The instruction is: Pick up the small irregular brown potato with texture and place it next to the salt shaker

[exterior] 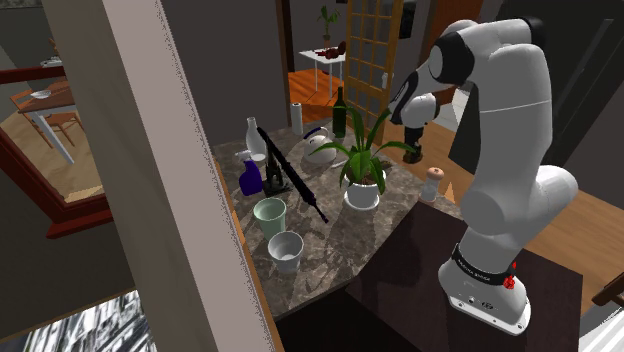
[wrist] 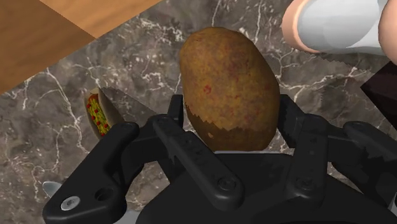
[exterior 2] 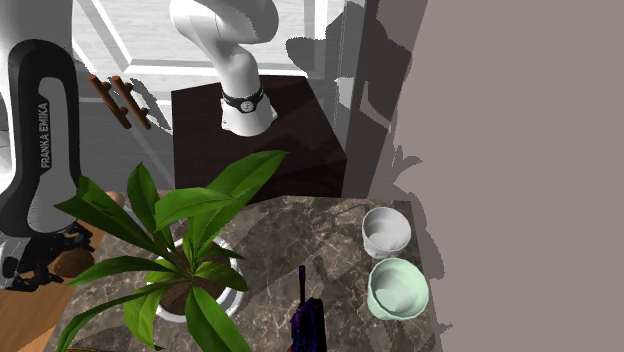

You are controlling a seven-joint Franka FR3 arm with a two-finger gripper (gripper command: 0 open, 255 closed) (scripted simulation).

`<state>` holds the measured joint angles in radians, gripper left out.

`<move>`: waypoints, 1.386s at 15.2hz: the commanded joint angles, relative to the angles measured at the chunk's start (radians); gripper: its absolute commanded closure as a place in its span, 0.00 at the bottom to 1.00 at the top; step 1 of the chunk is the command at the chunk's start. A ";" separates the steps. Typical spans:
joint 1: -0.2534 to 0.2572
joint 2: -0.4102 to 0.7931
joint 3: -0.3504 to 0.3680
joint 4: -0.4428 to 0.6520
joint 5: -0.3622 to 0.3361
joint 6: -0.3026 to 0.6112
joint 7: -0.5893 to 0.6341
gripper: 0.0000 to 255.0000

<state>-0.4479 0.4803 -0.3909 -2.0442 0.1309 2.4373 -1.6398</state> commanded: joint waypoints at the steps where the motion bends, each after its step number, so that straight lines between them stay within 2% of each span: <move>1: -0.006 0.023 0.008 0.002 0.010 0.020 -0.005 1.00; 21: -0.072 0.257 0.093 0.063 0.094 0.192 -0.044 1.00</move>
<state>-0.5163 0.7234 -0.3029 -1.9884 0.2207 2.6216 -1.6821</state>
